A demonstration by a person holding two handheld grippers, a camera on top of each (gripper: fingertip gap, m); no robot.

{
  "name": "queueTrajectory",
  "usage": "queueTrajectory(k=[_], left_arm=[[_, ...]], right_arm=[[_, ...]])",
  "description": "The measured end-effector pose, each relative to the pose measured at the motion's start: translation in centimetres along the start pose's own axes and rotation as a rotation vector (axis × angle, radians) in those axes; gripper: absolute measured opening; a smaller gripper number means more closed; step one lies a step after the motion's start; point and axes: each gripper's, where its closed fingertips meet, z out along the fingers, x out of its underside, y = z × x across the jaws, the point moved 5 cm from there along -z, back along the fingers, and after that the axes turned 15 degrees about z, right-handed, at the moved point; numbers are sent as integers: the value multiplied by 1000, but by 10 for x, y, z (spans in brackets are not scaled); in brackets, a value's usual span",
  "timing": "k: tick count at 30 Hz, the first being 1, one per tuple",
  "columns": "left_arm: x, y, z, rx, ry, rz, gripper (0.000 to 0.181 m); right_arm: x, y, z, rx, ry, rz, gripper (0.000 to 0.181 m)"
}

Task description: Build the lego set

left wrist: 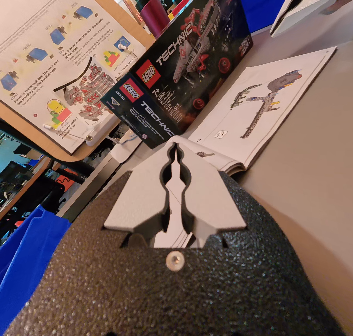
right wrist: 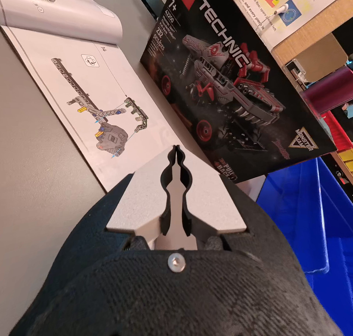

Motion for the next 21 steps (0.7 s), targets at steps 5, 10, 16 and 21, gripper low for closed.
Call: queueTrajectory(k=[5, 10, 16, 21], left_arm=[[1, 0, 1, 10, 8, -4, 0], [1, -1, 1, 11, 7, -4, 0], [1, -1, 1, 15, 8, -4, 0], [1, -2, 2, 23, 9, -1, 0]], right_arm=[[-3, 6, 1, -36, -26, -19, 0], [-3, 8, 2, -37, -32, -25, 0], [-1, 10, 3, -42, -20, -40, 0], [0, 10, 4, -40, -11, -48, 0]])
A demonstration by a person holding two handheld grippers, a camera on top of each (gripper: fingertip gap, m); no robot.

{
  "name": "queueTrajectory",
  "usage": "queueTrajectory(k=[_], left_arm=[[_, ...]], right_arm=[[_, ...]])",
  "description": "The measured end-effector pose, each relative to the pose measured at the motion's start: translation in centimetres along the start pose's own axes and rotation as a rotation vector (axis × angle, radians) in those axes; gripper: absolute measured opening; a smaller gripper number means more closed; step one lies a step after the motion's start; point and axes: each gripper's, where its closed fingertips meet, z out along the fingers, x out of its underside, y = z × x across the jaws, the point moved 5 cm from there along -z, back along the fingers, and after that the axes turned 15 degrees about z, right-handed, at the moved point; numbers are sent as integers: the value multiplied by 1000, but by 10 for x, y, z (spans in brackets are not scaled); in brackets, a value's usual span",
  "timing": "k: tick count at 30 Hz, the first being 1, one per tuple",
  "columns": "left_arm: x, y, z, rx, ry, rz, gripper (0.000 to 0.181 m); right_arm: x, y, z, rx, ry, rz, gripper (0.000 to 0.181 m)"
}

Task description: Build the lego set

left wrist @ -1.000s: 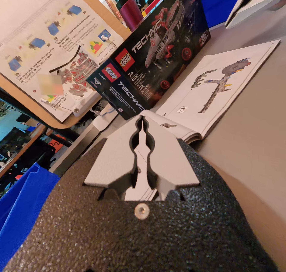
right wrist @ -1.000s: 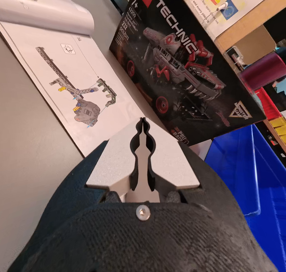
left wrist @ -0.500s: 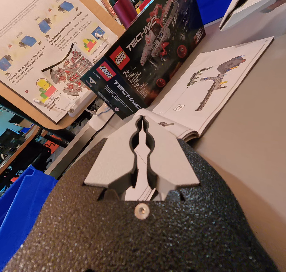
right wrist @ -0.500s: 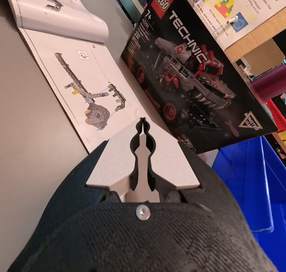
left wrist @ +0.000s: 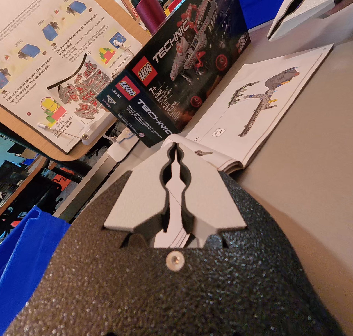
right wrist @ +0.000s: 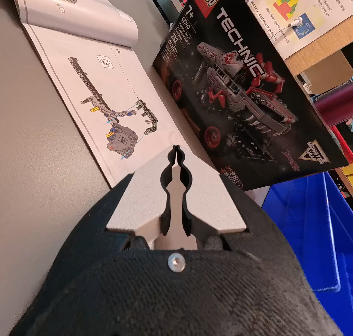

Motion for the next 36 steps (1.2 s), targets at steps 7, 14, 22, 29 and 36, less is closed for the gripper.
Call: queueTrajectory(k=[7, 14, 22, 29, 36], left_arm=[[0, -1, 0, 5, 0, 6, 0], [0, -1, 0, 7, 0, 9, 0], [-2, 0, -1, 3, -4, 13, 0], [-20, 0, -10, 88, -105, 16, 0], [-50, -41, -46, 568, -318, 228, 27]], right_arm=[[1, 0, 0, 1, 9, -9, 0], [1, 0, 0, 5, 13, -16, 0], [2, 0, 0, 5, 15, -23, 0], [2, -1, -1, 6, 19, -32, 0], [3, 0, -2, -9, 27, -28, 0]])
